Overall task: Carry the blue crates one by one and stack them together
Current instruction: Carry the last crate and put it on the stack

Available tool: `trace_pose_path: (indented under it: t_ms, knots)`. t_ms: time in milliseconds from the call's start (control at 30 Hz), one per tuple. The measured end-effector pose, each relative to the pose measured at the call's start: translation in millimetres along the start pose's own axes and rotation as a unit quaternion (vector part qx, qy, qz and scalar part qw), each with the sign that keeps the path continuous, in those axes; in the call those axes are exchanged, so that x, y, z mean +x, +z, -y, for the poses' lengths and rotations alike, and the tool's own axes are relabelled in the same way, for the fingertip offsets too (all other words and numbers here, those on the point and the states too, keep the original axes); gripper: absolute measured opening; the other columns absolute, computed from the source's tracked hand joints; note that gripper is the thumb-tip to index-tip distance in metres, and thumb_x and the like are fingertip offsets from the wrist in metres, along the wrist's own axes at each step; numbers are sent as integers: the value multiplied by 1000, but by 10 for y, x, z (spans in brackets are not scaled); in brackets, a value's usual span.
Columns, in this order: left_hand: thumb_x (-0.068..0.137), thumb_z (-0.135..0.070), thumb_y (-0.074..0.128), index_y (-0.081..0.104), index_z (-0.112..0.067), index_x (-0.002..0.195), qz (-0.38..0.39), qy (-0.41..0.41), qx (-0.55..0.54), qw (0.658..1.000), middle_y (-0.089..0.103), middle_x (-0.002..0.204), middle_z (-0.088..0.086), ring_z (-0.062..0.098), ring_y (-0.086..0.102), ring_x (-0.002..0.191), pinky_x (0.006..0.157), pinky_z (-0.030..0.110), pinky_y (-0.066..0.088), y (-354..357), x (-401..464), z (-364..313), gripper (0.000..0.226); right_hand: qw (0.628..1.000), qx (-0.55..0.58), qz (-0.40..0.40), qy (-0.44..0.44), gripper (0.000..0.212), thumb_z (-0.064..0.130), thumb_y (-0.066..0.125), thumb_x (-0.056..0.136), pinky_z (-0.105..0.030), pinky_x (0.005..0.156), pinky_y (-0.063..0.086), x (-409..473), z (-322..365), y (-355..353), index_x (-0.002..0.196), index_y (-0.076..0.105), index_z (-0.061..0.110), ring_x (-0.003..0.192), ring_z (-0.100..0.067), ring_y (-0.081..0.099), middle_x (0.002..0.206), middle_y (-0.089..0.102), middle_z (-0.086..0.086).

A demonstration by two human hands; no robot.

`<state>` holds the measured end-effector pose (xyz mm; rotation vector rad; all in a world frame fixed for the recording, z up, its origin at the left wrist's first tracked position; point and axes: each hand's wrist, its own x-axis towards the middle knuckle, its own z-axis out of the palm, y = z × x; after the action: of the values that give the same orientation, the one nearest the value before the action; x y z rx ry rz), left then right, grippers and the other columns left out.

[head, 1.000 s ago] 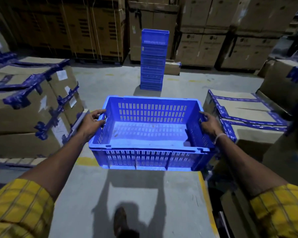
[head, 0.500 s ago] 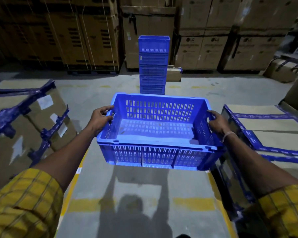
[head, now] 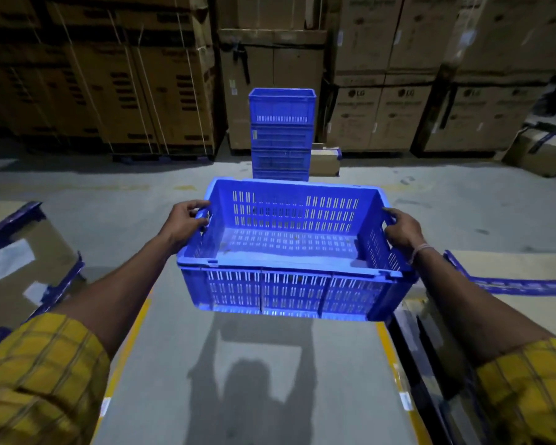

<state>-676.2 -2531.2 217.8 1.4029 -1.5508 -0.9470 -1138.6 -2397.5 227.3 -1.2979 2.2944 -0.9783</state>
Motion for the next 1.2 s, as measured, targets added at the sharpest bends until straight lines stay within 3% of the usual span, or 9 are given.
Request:
trace_pose_path:
  t_ms: [233,367,567,733,867,1000,1067,1133,1200]
  knots:
    - [89,12,62,62,-5,132,-2,4,15,1000,65,103,17,11,61,57,60,21,55,376,1572,-312,46,1000,-12,9,3,63,-1,55,83,-39,92,50,1693,438,135,143,52,17,112,-37,62,130,63,-20]
    - [90,11,61,62,-10,130,-1,3,10,1000,66,98,18,6,61,51,60,26,54,560,2498,-387,46,1000,-19,-1,-2,61,1,54,84,-39,98,48,2656,692,329,142,53,17,118,-36,59,133,61,-18]
    - [92,8,60,62,-14,130,6,-5,-14,1000,70,104,17,22,65,73,76,37,56,801,4177,-287,44,1000,-16,-17,-11,57,-2,50,81,-39,90,52,4261,1115,822,134,61,17,105,-36,65,124,66,-19]
    - [89,11,59,62,-12,131,19,-21,-30,999,69,100,19,24,64,72,72,36,55,890,5594,-303,49,1000,-7,-17,-3,57,1,50,80,-38,85,52,5488,1551,1169,133,62,18,90,-28,63,119,68,-18]
    - [86,16,56,63,-11,127,14,-8,-10,1000,68,84,10,15,64,60,60,26,56,897,6528,-572,50,1000,-2,-12,-1,59,7,52,74,-26,63,48,6335,1928,1307,132,63,19,88,-23,59,117,69,-16]
    - [84,18,56,63,-7,125,19,1,-4,1000,67,79,11,10,63,52,65,31,55,891,7405,-809,48,1000,-15,-6,-12,54,3,56,81,-24,75,53,7154,2316,1391,132,62,17,95,-29,65,116,69,-16]
    - [83,19,57,62,-2,126,18,6,-5,1000,68,85,15,17,63,57,67,34,56,913,7866,-880,48,1000,-22,1,-14,54,1,58,81,-13,57,50,7610,2487,1449,133,61,14,90,-27,64,109,69,-16]
    - [83,19,58,63,-2,126,12,6,-6,1000,68,97,21,22,63,64,67,36,57,972,8284,-975,48,1000,-19,6,-16,54,-2,58,81,-17,46,46,8074,2630,1526,134,59,9,81,-25,60,97,65,-14]
    - [82,19,59,63,-6,121,8,11,3,1000,68,94,20,23,63,63,59,31,59,1042,8708,-1102,47,1000,-18,9,-21,60,2,61,75,-27,59,51,8534,2783,1577,135,57,6,79,-26,57,96,61,-13]
